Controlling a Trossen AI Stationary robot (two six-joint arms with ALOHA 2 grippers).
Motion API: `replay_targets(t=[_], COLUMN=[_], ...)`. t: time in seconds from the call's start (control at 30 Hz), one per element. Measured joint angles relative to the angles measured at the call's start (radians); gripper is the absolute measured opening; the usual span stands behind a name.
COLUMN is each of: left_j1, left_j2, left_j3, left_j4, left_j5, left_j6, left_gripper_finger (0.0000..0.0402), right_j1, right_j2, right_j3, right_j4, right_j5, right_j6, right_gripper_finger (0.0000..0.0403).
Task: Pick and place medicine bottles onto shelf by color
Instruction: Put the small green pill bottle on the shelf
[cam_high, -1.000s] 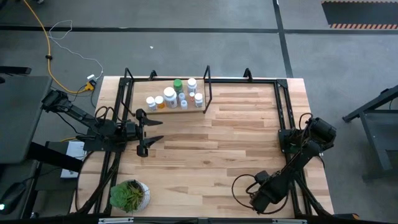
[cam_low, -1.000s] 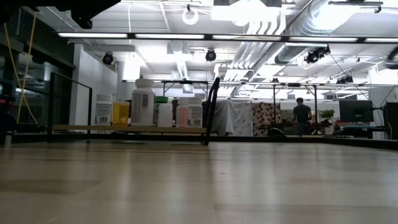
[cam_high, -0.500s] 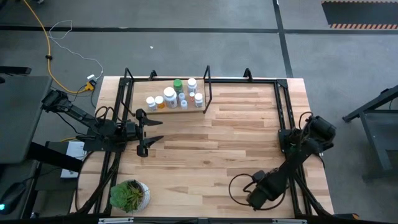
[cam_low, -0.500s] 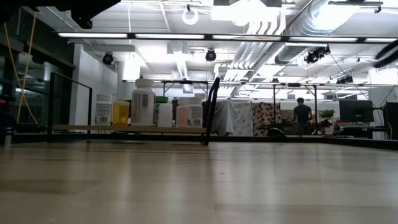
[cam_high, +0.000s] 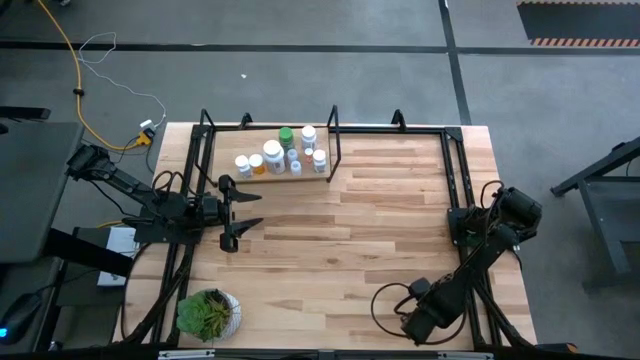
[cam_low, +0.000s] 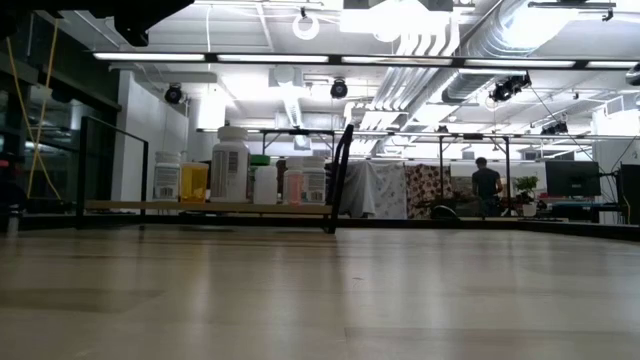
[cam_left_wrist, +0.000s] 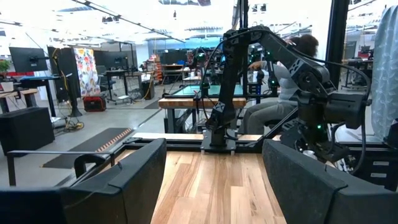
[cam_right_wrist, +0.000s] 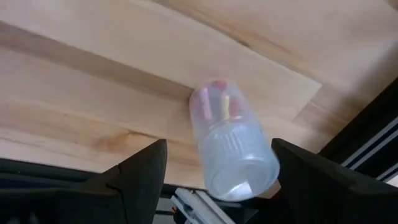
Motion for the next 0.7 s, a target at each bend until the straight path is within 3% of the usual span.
replay_targets(t=[0.5, 0.7], left_j1=[0.000, 0.000], left_j2=[0.000, 0.000], left_j3=[0.000, 0.000], left_j4=[0.000, 0.000], left_j5=[0.000, 0.000], left_j6=[0.000, 0.000], left_gripper_finger=[0.0257, 0.0257], right_j1=[0.000, 0.000], right_j2=[0.000, 0.000], right_j3=[0.000, -0.001], right_j4=[-0.006, -0.019], right_j5=[-0.008, -0.004], right_j6=[-0.010, -0.017], right_gripper_finger=[0.0277, 0.0229])
